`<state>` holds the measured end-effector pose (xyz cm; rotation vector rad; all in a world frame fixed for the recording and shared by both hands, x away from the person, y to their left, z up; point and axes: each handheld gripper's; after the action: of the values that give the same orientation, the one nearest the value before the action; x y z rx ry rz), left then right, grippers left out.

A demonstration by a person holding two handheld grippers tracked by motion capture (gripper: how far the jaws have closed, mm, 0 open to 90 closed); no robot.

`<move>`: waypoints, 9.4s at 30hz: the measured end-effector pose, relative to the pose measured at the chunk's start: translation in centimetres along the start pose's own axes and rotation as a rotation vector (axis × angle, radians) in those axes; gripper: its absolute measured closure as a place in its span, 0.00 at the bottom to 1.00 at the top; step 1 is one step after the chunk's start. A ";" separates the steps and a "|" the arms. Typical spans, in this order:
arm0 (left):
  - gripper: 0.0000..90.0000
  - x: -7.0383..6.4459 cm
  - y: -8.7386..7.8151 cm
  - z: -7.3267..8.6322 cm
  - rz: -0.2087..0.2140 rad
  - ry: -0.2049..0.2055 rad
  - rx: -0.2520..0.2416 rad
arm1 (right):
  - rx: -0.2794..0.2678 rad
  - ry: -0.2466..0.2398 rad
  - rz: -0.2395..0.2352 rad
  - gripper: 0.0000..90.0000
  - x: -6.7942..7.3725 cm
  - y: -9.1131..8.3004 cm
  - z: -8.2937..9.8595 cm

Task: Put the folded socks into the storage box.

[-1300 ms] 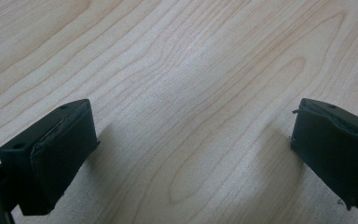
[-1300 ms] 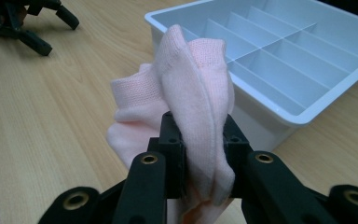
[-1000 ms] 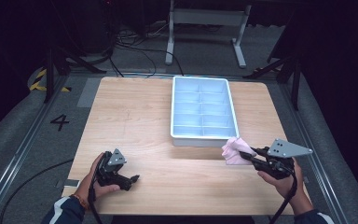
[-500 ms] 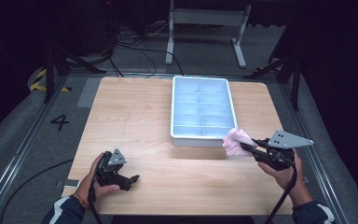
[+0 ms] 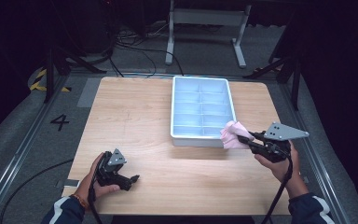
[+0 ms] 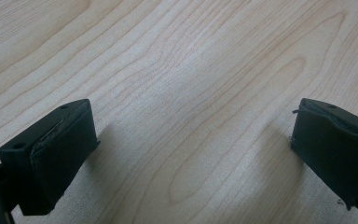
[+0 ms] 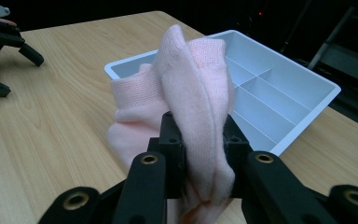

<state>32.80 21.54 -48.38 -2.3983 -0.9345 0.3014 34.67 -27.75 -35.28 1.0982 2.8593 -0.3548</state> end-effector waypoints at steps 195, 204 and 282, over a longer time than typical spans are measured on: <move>0.00 0.0 0.0 0.0 0.001 0.002 0.000 | 0.533 -0.164 -0.044 0.90 -7.0 15.8 2.7; 0.00 0.0 0.0 0.0 0.002 0.002 -0.001 | 0.592 -0.164 -0.038 0.93 -6.9 16.8 3.8; 0.00 0.0 0.0 0.0 0.001 0.002 -0.001 | 0.364 -0.105 0.004 0.60 -4.1 4.8 0.3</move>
<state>32.82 21.55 -48.39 -2.4002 -0.9329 0.2991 40.96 -27.05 -35.95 1.0926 2.7657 -0.9329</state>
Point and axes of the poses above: each handheld gripper's, and its own axes: y roughly forward along the jaws, z roughly out of its underside, x roughly to its left, and after that the axes turned 15 degrees about -x, right-handed
